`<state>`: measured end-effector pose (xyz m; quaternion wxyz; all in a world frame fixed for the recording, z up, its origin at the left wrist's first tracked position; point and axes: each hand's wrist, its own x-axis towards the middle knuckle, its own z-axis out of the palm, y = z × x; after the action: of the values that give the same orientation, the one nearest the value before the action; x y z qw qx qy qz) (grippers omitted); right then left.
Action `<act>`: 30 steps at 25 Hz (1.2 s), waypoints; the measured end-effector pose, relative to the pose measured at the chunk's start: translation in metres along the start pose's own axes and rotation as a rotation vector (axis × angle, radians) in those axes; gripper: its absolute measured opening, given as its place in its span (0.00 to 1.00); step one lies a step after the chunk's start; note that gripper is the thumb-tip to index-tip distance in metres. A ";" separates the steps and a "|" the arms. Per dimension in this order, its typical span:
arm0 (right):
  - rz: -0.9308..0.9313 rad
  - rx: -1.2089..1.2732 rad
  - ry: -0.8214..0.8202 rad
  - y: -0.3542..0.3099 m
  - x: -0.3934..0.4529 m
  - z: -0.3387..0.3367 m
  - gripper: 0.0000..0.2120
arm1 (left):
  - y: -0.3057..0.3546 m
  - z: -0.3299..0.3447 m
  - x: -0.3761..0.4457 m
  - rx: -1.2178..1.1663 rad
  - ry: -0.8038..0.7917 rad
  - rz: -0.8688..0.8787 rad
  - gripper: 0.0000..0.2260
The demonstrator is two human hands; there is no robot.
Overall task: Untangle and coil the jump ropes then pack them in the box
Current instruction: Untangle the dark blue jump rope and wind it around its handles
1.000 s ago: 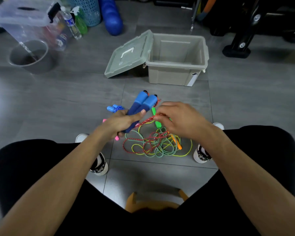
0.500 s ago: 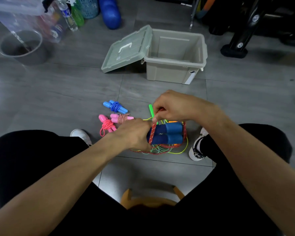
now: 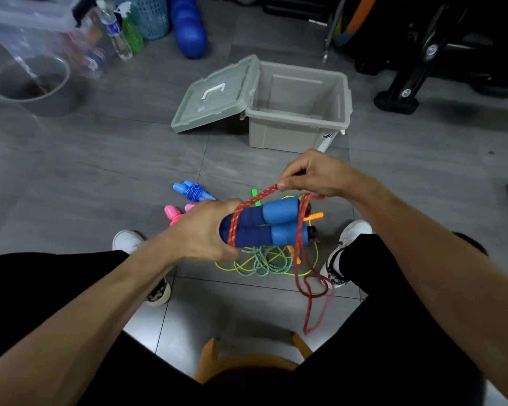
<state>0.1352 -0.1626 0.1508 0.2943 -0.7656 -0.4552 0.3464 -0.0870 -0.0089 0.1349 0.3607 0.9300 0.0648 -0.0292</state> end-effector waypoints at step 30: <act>-0.140 -0.275 0.046 -0.036 -0.005 0.091 0.11 | -0.024 -0.020 0.013 -0.501 0.414 -0.539 0.23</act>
<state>0.0431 -0.1399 0.1263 0.2207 -0.7727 -0.5438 0.2417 -0.0770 0.0236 0.1320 0.5346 0.7494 0.3820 0.0817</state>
